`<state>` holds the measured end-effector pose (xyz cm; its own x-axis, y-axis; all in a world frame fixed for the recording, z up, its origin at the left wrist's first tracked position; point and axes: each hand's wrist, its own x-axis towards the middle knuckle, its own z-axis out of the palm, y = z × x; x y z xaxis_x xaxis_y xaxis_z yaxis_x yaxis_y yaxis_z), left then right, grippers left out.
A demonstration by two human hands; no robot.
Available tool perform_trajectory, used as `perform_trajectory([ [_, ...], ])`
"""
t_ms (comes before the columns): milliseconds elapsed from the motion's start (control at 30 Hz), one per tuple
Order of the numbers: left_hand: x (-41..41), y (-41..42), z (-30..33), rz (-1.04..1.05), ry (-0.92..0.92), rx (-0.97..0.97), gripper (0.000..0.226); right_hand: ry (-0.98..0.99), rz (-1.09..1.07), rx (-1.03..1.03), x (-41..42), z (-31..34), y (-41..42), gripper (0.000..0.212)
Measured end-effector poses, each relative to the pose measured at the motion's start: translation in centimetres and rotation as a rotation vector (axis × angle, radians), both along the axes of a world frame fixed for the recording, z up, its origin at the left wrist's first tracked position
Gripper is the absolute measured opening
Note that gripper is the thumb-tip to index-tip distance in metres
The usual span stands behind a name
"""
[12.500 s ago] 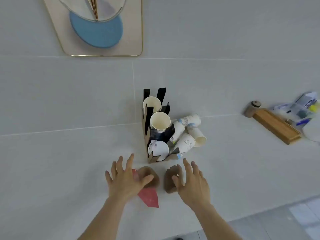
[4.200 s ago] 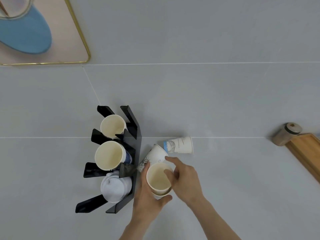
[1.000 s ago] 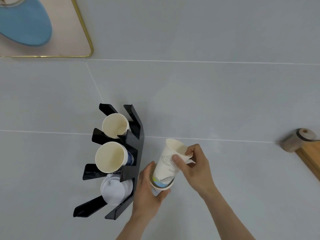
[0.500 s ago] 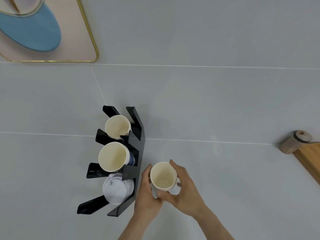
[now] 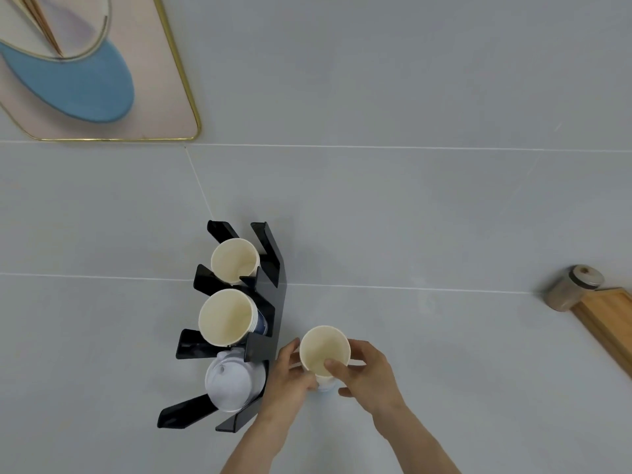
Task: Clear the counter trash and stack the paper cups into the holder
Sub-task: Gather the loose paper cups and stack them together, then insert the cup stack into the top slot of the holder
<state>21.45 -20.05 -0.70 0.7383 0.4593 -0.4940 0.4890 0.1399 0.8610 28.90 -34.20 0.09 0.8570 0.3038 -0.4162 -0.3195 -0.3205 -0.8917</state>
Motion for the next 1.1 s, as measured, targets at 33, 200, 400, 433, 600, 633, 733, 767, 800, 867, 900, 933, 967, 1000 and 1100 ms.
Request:
perform_trajectory([
  [33,0.1,0.0,0.7,0.032,0.008,-0.077,0.061,0.001,-0.015,-0.013,-0.1,0.1,0.0,0.044],
  [200,0.4,-0.1,2.1,0.061,0.038,0.002,0.020,0.092,-0.049,0.005,-0.6,1.7,-0.5,0.017],
  [400,0.8,-0.2,6.4,0.040,-0.101,0.003,0.025,0.038,-0.088,-0.004,0.6,5.9,-1.6,0.025],
  [433,1.1,0.0,7.3,0.043,-0.128,0.004,0.021,0.020,-0.095,0.006,1.0,7.0,-1.7,0.024],
  [600,2.8,2.0,12.6,0.077,-0.286,-0.011,0.018,-0.119,-0.128,0.097,2.2,13.9,-0.5,0.018],
  [633,3.0,2.6,13.9,0.079,-0.320,-0.015,0.017,-0.149,-0.138,0.110,2.3,15.3,0.1,0.017],
  [733,3.3,4.9,17.6,0.074,-0.405,-0.030,0.014,-0.239,-0.147,0.142,2.5,19.2,2.4,0.013],
  [767,3.3,5.8,18.7,0.076,-0.420,-0.029,0.015,-0.261,-0.142,0.154,2.5,20.2,3.3,0.012],
  [800,3.4,6.7,19.8,0.081,-0.431,-0.021,0.016,-0.279,-0.138,0.161,2.6,21.2,4.3,0.012],
  [867,3.3,8.8,21.5,0.096,-0.454,-0.003,0.021,-0.310,-0.130,0.166,2.5,22.8,6.5,0.013],
  [900,3.3,9.9,22.2,0.105,-0.466,0.006,0.022,-0.322,-0.124,0.169,2.6,23.4,7.6,0.014],
  [933,3.3,11.0,22.9,0.113,-0.474,0.016,0.023,-0.330,-0.116,0.173,2.6,23.9,8.8,0.014],
  [967,3.2,12.1,23.4,0.119,-0.476,0.027,0.022,-0.335,-0.108,0.176,2.6,24.3,9.9,0.014],
  [1000,3.2,13.2,23.7,0.125,-0.475,0.038,0.022,-0.336,-0.102,0.180,2.5,24.6,11.0,0.014],
  [1100,3.0,16.1,24.0,0.144,-0.466,0.068,0.020,-0.325,-0.097,0.177,2.5,24.6,14.1,0.016],
])
